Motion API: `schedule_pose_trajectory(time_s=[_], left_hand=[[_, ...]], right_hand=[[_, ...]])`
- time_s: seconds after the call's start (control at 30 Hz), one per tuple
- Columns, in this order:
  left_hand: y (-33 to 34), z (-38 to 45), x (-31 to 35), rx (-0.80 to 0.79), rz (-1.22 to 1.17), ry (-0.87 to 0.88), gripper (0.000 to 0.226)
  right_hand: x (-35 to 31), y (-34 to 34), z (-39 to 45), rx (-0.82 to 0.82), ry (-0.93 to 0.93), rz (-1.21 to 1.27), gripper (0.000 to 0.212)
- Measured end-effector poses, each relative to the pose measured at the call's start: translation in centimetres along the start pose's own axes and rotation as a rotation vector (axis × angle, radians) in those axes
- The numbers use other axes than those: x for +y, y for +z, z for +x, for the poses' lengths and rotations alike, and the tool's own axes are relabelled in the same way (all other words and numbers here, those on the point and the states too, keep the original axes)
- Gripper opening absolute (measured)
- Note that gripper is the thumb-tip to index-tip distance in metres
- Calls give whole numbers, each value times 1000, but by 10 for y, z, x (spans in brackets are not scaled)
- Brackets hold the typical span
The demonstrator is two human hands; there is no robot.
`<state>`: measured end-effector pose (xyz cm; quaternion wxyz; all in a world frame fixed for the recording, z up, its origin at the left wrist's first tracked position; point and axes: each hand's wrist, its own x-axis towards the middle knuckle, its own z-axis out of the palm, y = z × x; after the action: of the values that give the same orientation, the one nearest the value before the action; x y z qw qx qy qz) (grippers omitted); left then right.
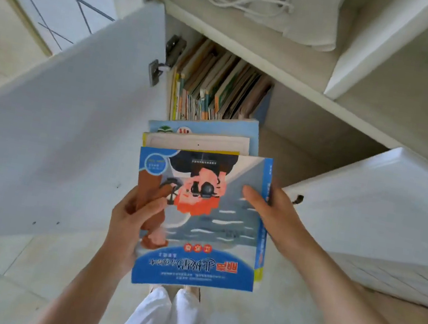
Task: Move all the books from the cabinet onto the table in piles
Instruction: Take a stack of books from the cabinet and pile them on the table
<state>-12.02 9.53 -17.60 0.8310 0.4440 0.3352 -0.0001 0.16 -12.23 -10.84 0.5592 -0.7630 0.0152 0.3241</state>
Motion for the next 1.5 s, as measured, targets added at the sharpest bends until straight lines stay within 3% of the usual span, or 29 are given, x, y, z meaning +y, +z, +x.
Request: schedule_pose_trajectory(time_s=[0.07, 0.2, 0.37, 0.53, 0.73, 0.97, 1.23, 1.4, 1.5], left_hand=[[4, -32, 15, 42, -28, -44, 81], [9, -92, 27, 246, -14, -75, 41], [11, -155, 35, 387, -14, -29, 58], [16, -210, 26, 490, -41, 125, 68], [27, -267, -2, 757, -110, 250, 59], [25, -338, -43, 1063, -149, 314, 52], [7, -438, -104, 1383, -267, 357, 49], [-9, -520, -156, 1555, -380, 376, 46], [-18, -573, -191, 1632, -465, 375, 43]], right_hand=[[-15, 10, -25, 28, -31, 21, 17], [-30, 22, -63, -58, -22, -29, 37], [-35, 34, -92, -171, -13, -110, 43], [-41, 41, -108, -324, -140, -181, 65], [-48, 61, -118, -559, -249, -291, 64], [-37, 107, -154, -817, -232, -421, 73], [-13, 181, -246, -1123, -278, -563, 78], [22, 230, -331, -1281, -297, -639, 64], [51, 254, -388, -1365, -275, -674, 67]])
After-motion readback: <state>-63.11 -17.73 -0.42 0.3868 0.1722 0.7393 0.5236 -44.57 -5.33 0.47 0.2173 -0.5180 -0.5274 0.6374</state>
